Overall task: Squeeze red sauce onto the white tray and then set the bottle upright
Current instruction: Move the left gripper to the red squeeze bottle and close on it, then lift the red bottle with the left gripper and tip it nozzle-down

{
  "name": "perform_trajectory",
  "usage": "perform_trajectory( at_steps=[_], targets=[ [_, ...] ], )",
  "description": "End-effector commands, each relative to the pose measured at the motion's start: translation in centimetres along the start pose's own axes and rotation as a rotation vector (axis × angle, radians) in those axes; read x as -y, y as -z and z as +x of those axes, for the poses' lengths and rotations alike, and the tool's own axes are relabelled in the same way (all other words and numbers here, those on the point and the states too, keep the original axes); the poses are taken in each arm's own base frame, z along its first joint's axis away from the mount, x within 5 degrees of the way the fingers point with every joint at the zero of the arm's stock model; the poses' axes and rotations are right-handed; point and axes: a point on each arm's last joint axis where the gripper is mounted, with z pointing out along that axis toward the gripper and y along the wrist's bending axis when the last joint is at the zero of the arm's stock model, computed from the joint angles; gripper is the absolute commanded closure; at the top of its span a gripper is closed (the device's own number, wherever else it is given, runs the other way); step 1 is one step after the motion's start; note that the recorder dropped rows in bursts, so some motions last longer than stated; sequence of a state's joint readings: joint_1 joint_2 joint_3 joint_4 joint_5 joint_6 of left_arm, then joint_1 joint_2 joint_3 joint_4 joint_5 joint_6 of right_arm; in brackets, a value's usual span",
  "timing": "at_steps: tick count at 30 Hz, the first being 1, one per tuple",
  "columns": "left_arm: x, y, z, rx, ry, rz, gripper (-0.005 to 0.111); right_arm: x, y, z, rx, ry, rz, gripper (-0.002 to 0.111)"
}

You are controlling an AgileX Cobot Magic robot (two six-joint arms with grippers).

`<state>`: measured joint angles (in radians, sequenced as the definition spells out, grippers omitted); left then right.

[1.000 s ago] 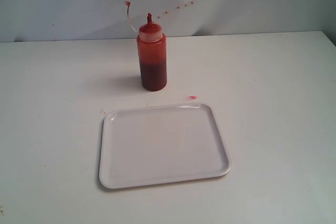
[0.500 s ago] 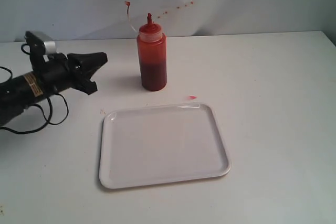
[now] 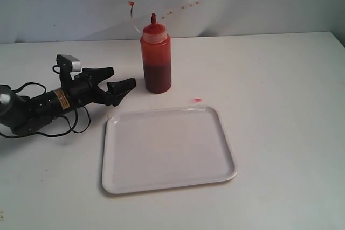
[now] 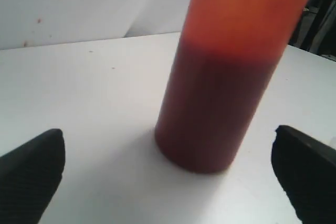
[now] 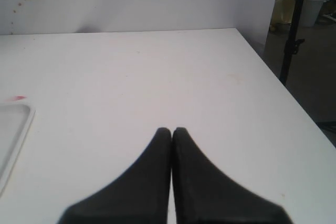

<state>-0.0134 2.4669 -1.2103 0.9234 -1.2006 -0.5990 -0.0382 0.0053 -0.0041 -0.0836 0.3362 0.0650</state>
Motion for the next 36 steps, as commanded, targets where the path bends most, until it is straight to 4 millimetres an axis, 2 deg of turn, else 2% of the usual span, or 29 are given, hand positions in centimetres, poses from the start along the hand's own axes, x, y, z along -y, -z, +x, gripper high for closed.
perform_trajectory(
  at_steps=[1, 7, 11, 14, 22, 28, 30, 31, 35, 36],
  targets=[
    [1.9, -2.6, -0.9, 0.01, -0.136, 0.114, 0.003, 0.0, 0.0, 0.0, 0.008, 0.004, -0.006, 0.108],
    [3.7, -7.2, -1.5, -0.129, -0.267, 0.081, 0.003, 0.0, 0.0, 0.0, 0.008, 0.004, -0.006, 0.108],
    [5.0, -9.2, -1.9, -0.17, -0.327, 0.071, 0.003, 0.0, 0.0, 0.0, 0.008, 0.004, -0.006, 0.108],
    [4.9, -10.0, -2.1, -0.156, -0.319, 0.059, 0.003, 0.0, 0.0, 0.0, 0.008, 0.004, -0.006, 0.108],
    [3.2, -11.4, 0.7, -0.151, -0.208, 0.027, 0.003, 0.0, 0.0, 0.0, 0.008, 0.004, -0.006, 0.108],
    [2.5, -11.6, 1.2, -0.126, -0.126, -0.023, 0.004, 0.0, 0.0, 0.0, 0.008, 0.004, -0.006, 0.108],
    [2.5, -11.6, 1.3, -0.132, -0.127, -0.028, 0.017, 0.0, 0.0, 0.0, 0.008, 0.004, -0.006, 0.108],
    [2.5, -11.6, 1.3, -0.135, -0.128, -0.028, 0.029, 0.0, 0.0, 0.0, 0.008, 0.004, -0.006, 0.108],
    [2.7, -11.5, 1.6, -0.171, -0.17, -0.001, 0.098, 0.0, 0.0, 0.0, 0.008, 0.004, -0.006, 0.108],
    [2.7, -11.5, 1.6, -0.174, -0.183, 0.004, 0.106, 0.0, 0.0, 0.0, 0.008, 0.004, -0.006, 0.108]
  ],
)
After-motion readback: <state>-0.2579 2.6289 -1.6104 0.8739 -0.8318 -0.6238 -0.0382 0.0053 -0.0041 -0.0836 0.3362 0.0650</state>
